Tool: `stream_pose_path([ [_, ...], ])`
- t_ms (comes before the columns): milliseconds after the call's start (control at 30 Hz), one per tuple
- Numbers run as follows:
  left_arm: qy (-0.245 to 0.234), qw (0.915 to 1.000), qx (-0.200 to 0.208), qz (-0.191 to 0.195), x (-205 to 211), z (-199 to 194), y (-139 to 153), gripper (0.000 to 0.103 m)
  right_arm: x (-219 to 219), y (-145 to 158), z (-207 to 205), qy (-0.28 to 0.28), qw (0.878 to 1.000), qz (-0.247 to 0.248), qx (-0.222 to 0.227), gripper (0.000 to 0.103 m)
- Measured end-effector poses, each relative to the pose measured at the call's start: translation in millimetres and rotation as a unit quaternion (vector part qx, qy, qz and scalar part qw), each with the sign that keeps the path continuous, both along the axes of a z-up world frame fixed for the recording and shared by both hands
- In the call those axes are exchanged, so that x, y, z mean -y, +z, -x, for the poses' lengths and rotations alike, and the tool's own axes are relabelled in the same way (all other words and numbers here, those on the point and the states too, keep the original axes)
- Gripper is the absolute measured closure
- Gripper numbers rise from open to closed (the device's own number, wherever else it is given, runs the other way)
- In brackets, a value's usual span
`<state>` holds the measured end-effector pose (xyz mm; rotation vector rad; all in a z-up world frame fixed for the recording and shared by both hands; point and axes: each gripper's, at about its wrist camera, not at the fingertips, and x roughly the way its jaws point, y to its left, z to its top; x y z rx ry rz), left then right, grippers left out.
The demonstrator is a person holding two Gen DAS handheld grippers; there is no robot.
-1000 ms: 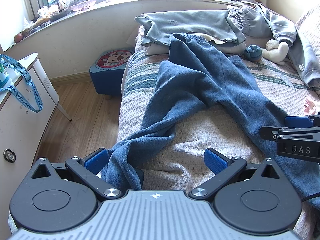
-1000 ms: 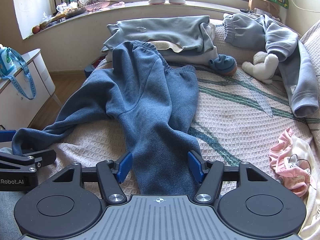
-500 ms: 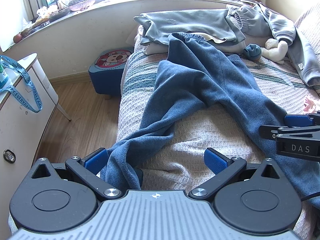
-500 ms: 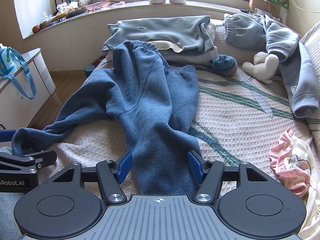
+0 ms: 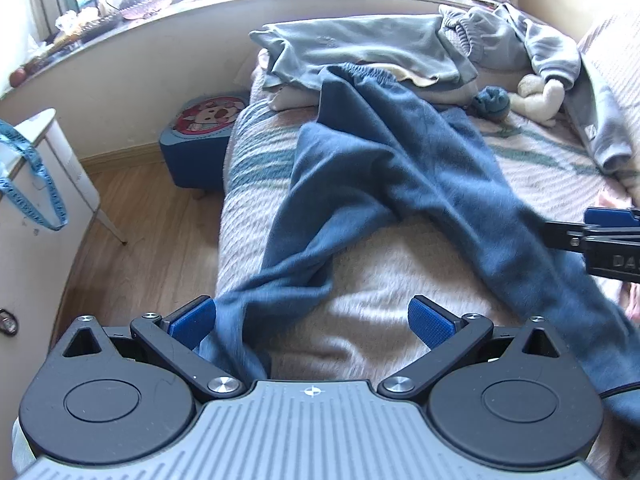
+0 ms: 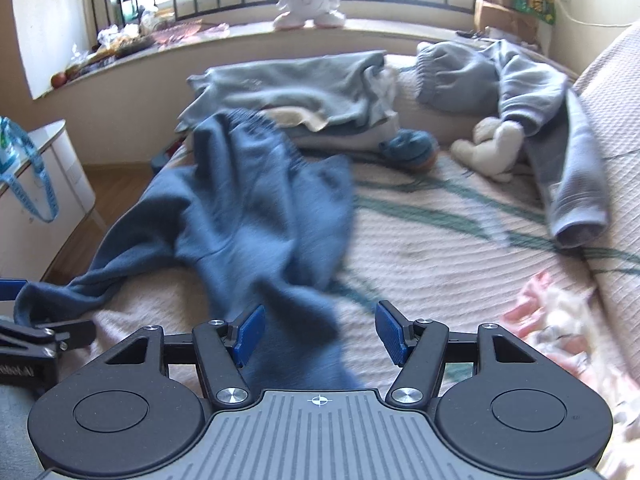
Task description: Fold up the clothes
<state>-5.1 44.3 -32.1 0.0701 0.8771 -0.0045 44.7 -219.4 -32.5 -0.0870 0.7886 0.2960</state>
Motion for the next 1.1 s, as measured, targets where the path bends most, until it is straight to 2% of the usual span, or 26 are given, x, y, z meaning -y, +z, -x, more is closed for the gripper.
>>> stream_pose_path([
  [233, -0.023, 0.9993, 0.023, -0.017, -2, -59, 19, 0.0, 36, 17, -54, 0.015, 0.999, -0.014, 0.03, 0.041],
  [300, -0.027, 0.9991, 0.025, -0.021, -4, -87, 22, 0.0, 40, 18, -84, 0.019, 0.999, -0.037, 0.03, 0.041],
  [433, -0.039, 0.9982, 0.034, -0.03, -4, -145, 23, 0.0, 30, 3, -150, 0.007, 0.995, -0.1, -0.002, 0.041],
  [500, -0.049, 0.9983, 0.029, -0.014, -4, -170, 19, 0.0, 19, -9, -176, -0.003, 0.993, -0.114, -0.026, 0.041],
  [567, -0.055, 0.9982, 0.015, 0.022, -6, -191, 13, 0.0, 5, -23, -195, -0.011, 0.993, -0.111, -0.05, 0.041],
  [667, -0.058, 0.9961, 0.002, 0.067, -7, -216, 1, 0.001, -11, -38, -206, 0.001, 0.992, -0.106, -0.072, 0.042],
  [733, -0.062, 0.9949, -0.001, 0.08, -3, -224, -8, 0.004, -20, -45, -207, 0.01, 0.992, -0.094, -0.084, 0.043],
  [800, -0.068, 0.9939, -0.003, 0.087, 4, -229, -16, 0.015, -25, -51, -206, 0.014, 0.992, -0.085, -0.09, 0.048],
  [833, -0.071, 0.9933, -0.004, 0.091, 7, -230, -20, 0.028, -25, -51, -205, 0.018, 0.992, -0.085, -0.088, 0.053],
  [867, -0.072, 0.9929, -0.007, 0.094, 9, -230, -24, 0.045, -24, -51, -204, 0.024, 0.992, -0.088, -0.087, 0.066],
  [933, -0.069, 0.9937, -0.012, 0.088, 14, -227, -27, 0.063, -25, -46, -202, 0.034, 0.992, -0.087, -0.082, 0.082],
  [967, -0.069, 0.9939, -0.01, 0.085, 16, -225, -25, 0.074, -26, -41, -199, 0.039, 0.994, -0.077, -0.072, 0.094],
  [1000, -0.071, 0.994, -0.005, 0.083, 17, -222, -22, 0.089, -26, -35, -196, 0.043, 0.995, -0.063, -0.059, 0.094],
  [1100, -0.075, 0.9921, 0.028, 0.096, 13, -216, 2, 0.094, -14, 0, -190, 0.042, 0.997, -0.067, 0.005, 0.094],
])
